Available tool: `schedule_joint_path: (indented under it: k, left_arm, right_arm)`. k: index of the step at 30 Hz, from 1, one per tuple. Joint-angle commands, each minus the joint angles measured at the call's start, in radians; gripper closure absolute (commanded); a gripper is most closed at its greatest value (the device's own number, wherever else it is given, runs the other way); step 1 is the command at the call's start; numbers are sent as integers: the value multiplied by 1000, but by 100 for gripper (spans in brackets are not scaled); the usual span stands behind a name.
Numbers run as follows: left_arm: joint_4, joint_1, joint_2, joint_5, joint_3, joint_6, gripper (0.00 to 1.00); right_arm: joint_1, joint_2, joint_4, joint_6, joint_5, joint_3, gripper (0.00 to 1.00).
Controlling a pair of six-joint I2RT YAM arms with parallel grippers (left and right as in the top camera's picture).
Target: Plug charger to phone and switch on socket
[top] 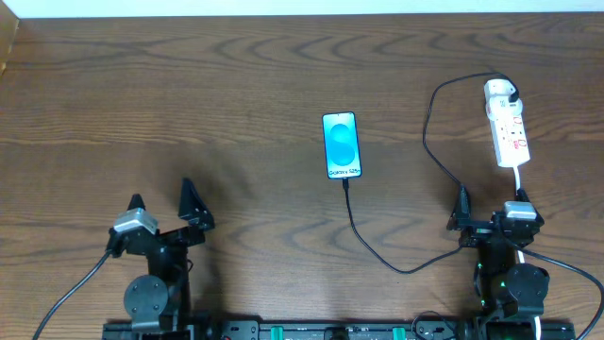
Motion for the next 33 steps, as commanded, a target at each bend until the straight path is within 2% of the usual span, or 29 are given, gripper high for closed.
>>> schedule_joint_path:
  k: [1, 7, 16, 33]
  left_arm:
    - [20, 4, -9, 14, -39, 16, 2]
    - [21, 4, -9, 13, -84, 31, 2]
    - [11, 3, -9, 86, -98, 189, 2]
    - [29, -42, -9, 89, -167, 218, 2]
  right_arm:
    - [5, -7, -3, -15, 5, -2, 1]
    - [5, -7, -3, -15, 5, -2, 1]
    - [5, -7, -3, -15, 5, -2, 1]
    - [5, -7, -3, -15, 5, -2, 1]
